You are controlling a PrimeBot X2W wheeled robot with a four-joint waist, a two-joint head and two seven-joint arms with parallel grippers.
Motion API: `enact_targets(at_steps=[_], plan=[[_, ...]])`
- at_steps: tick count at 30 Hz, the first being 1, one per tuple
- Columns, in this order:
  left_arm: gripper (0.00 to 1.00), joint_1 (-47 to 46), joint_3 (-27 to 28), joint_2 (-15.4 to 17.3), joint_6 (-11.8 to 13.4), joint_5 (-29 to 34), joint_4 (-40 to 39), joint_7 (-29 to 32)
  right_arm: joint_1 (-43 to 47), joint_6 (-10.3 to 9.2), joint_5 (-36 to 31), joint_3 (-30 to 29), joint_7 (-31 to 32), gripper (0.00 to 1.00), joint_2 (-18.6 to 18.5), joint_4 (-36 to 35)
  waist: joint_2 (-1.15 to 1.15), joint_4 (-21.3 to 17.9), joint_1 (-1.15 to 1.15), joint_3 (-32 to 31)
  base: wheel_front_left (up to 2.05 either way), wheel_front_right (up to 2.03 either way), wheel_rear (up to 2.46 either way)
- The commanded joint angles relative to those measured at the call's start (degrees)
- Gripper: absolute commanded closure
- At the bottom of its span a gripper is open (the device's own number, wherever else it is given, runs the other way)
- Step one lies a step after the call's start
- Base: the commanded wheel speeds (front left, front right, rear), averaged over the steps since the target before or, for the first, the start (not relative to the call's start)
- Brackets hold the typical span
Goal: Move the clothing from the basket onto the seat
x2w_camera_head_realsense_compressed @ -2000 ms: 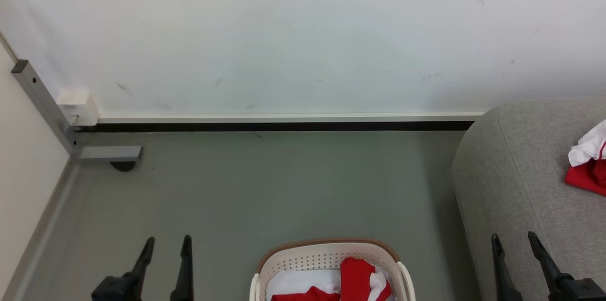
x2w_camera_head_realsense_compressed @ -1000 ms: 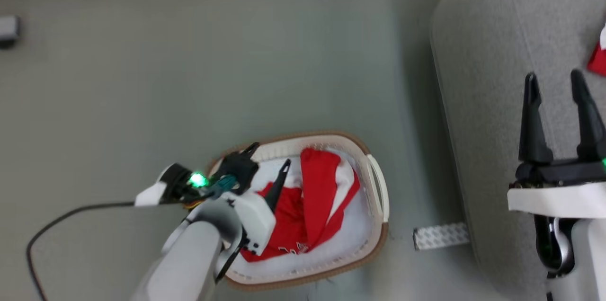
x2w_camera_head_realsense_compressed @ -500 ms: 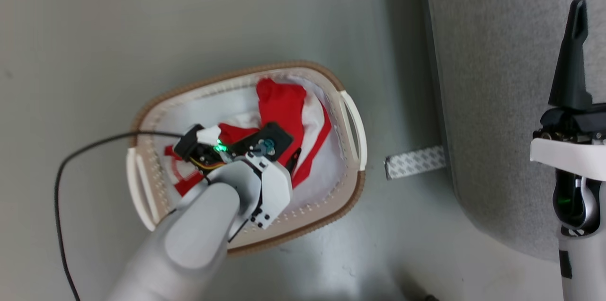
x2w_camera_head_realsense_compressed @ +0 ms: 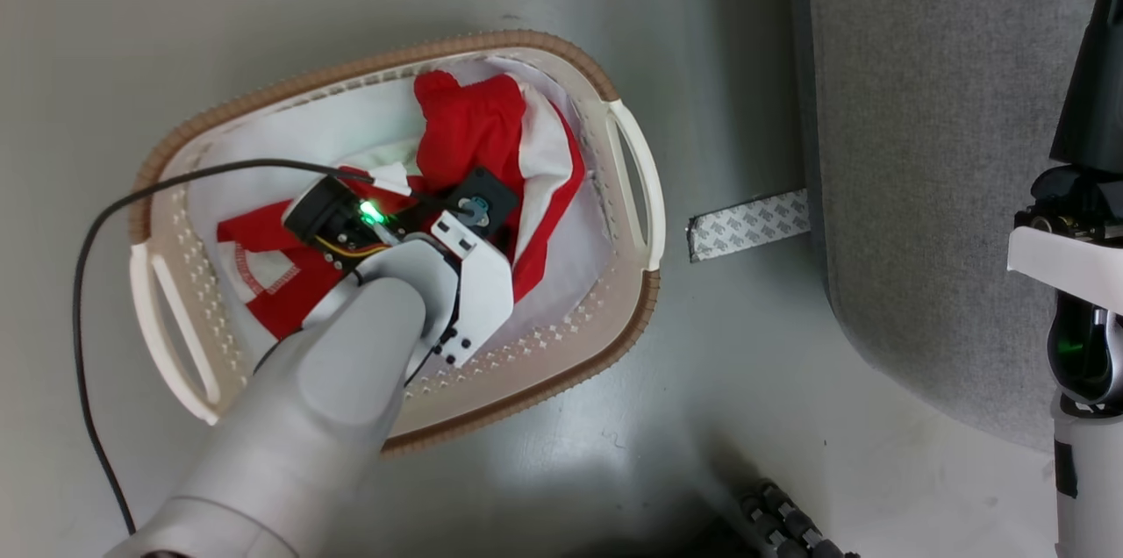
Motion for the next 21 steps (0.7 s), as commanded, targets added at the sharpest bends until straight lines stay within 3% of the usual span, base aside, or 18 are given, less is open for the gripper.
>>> enact_targets(at_steps=[1, 3, 4, 5, 6, 12, 21], plan=[[0.00, -0.7, -0.2, -0.3, 0.1, 0.2, 1.3, -0.6, -0.6, -0.14, -0.8, -0.3, 0.0, 0.00, 0.0, -0.3, 0.00, -0.2, -0.01, 0.4, 0.00, 0.00, 0.00], [0.00, -1.7, -0.6, -0.9, 0.1, 0.1, 3.4, -1.3, -0.1, -0.14, -0.9, -0.6, 0.0, 0.00, 0.0, -0.6, 0.00, 0.1, -0.01, 0.4, 0.00, 0.00, 0.00], [0.10, -2.1, -0.8, -1.3, 0.0, 0.0, 4.1, -1.9, 0.1, -0.14, -1.0, -0.7, 0.0, 0.00, 0.0, -0.6, 0.00, 0.1, -0.01, 0.3, 0.00, 0.00, 0.00], [0.80, -2.4, -1.1, -1.6, -0.1, -0.2, 5.0, -2.5, 0.3, -0.14, -1.2, -0.9, 0.0, 0.00, 0.0, -0.7, 0.00, 0.2, -0.01, 0.3, 0.00, 0.00, 0.00], [1.00, -2.7, -1.2, -2.0, -0.2, -0.5, 5.8, -3.3, 0.4, -0.14, -1.5, -1.1, 0.0, 0.00, 0.0, -0.7, 0.00, 0.3, -0.01, 0.2, 0.00, 0.00, 0.00], [1.00, -3.2, -0.7, -3.8, -0.4, -3.9, 8.6, -8.1, 1.1, -0.14, -2.0, -2.1, 0.0, 0.00, 0.0, 0.5, 0.00, 1.5, -0.01, -2.5, 0.00, 0.00, 0.00], [1.00, 1.4, -1.6, -4.7, -0.8, -10.6, 8.6, -14.5, 5.9, -0.14, -4.1, -3.5, 0.0, 0.00, 0.0, 3.2, 0.00, 6.8, -0.01, -15.6, 0.00, 0.00, 0.00]])
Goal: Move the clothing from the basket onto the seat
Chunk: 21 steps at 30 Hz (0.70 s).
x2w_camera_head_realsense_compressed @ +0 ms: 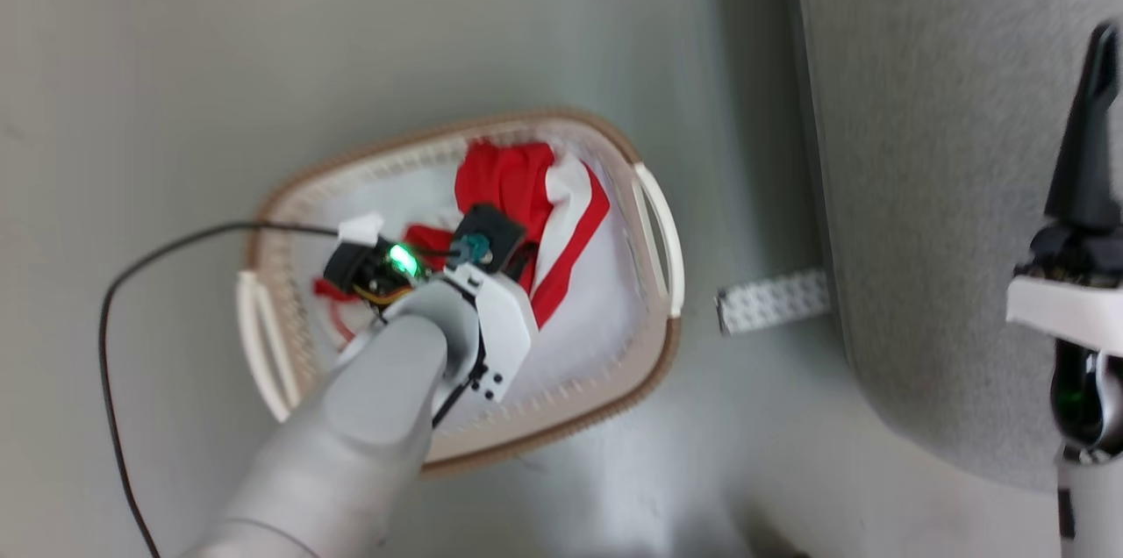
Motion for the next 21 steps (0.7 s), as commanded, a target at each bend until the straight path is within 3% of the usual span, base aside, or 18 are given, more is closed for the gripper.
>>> enact_targets(at_steps=[1, 13, 21], plan=[[1.00, 1.5, -0.2, -0.1, -0.2, -1.3, -0.5, -1.0, 1.6, -0.14, -1.0, -0.3, 0.1, 0.00, -0.1, 0.6, 0.00, 3.5, 0.00, -7.0, 0.00, 0.00, 0.00], [1.00, 10.2, -0.1, -0.1, -0.1, -12.5, -8.7, -4.6, 10.3, -0.14, -4.2, -1.4, 0.0, 0.00, -0.1, 5.0, 0.00, 8.8, 0.00, -24.6, 0.00, 0.00, 0.00], [1.00, 15.4, 2.8, 1.9, 2.3, -16.1, -16.5, -4.4, 15.8, -0.15, -5.4, -1.6, 0.1, 0.00, -0.1, 7.4, 0.00, 10.9, 0.00, -32.9, 0.00, 0.00, 0.00]])
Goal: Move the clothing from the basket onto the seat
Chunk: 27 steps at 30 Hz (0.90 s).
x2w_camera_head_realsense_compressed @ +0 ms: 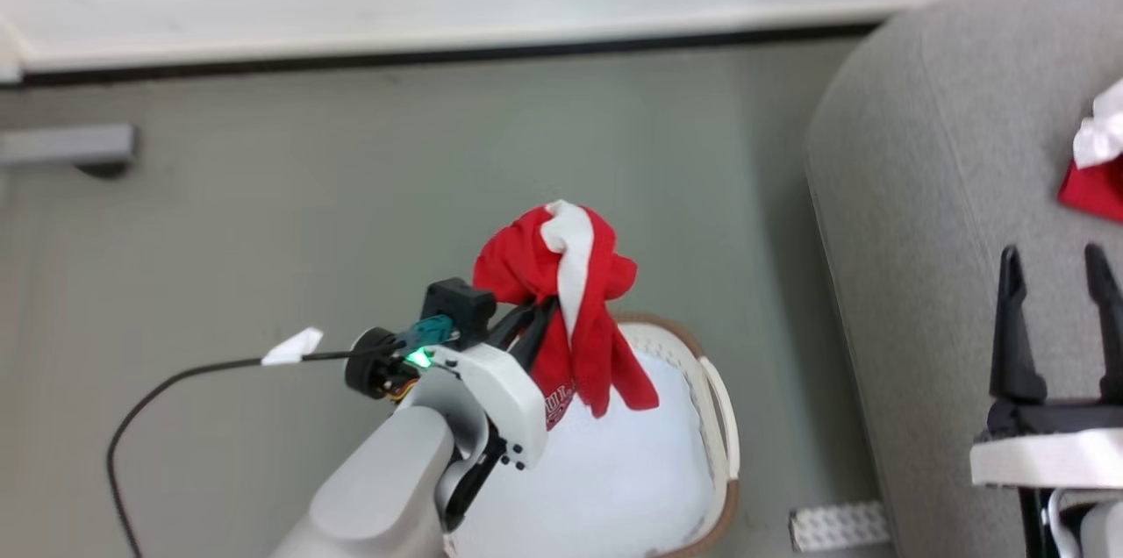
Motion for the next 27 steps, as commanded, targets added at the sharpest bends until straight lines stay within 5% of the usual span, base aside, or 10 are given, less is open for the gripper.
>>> enact_targets(at_steps=[1, 13, 27], plan=[[1.00, 1.7, 0.6, 0.9, 0.7, -0.9, -2.0, 0.3, 1.8, -0.15, -0.2, 0.1, 0.1, 0.00, -0.1, 0.6, 0.00, 2.3, 0.02, -4.9, 0.00, 0.00, 0.00], [1.00, 10.7, 3.5, 6.9, 6.0, -3.7, -17.1, 4.2, 10.0, -0.15, -1.0, 3.6, 0.1, 0.00, -0.1, 5.6, 0.00, 3.4, 0.02, -16.4, 0.00, 0.00, 0.00], [1.00, 15.3, 5.2, 13.0, 10.7, -4.2, -32.9, 9.8, 13.5, -0.15, -0.1, 7.4, 0.1, 0.00, -0.1, 5.4, 0.00, 2.9, 0.02, -19.7, 0.00, 0.00, 0.00]])
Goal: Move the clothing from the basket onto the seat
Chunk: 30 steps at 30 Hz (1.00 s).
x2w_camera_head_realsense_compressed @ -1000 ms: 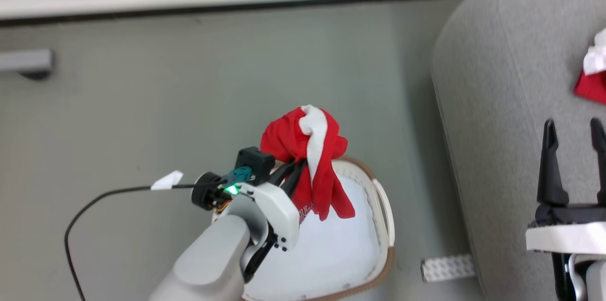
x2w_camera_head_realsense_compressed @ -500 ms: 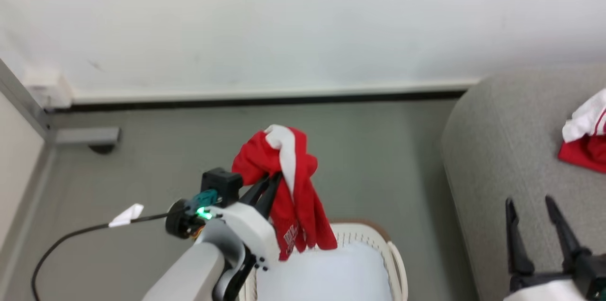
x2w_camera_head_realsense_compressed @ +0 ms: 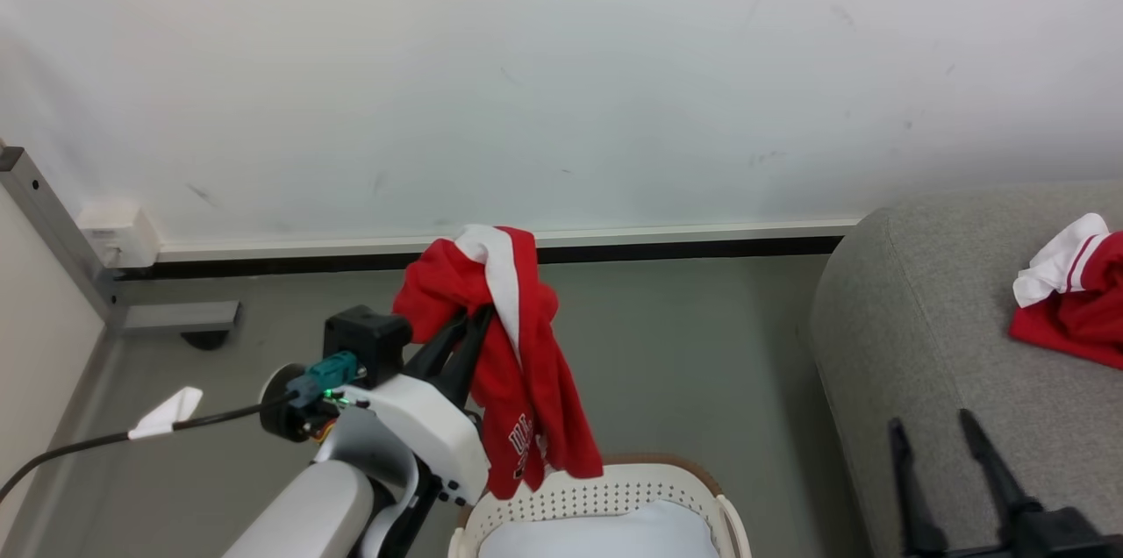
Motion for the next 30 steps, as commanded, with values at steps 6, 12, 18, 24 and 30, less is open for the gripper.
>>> enact_targets(at_steps=[6, 12, 18, 24, 30], plan=[[1.00, 0.0, -1.0, 0.4, 0.7, 0.5, -4.9, 1.9, -2.4, -0.13, 0.1, 9.7, 0.0, 0.00, -0.1, 0.7, 0.00, 0.7, 0.01, 0.3, 0.00, 0.00, 0.00], [1.00, -1.2, -2.8, -1.1, 0.6, 1.1, -7.0, 3.0, -8.2, -0.13, 2.4, 22.7, 0.0, 0.00, -0.1, 3.9, 0.00, 1.8, 0.01, 0.8, 0.00, 0.00, 0.00], [1.00, -2.4, -4.7, -2.8, -0.1, 1.5, -6.8, 3.3, -14.2, -0.14, 5.5, 31.7, 0.0, 0.00, -0.1, 8.9, 0.00, 3.0, 0.01, 1.4, 0.00, 0.00, 0.00], [1.00, -3.2, -6.9, -4.2, -1.1, 1.7, -6.3, 3.5, -19.5, -0.14, 6.6, 33.8, 0.1, 0.00, -0.1, 13.3, 0.00, 4.0, 0.01, 1.8, 0.00, 0.00, 0.00], [1.00, -3.5, -8.4, -5.4, -1.9, 1.2, -6.4, 3.8, -23.6, -0.14, 7.6, 34.4, 0.1, 0.00, -0.1, 18.2, 0.00, 4.6, 0.01, 2.0, 0.00, 0.00, 0.00]])
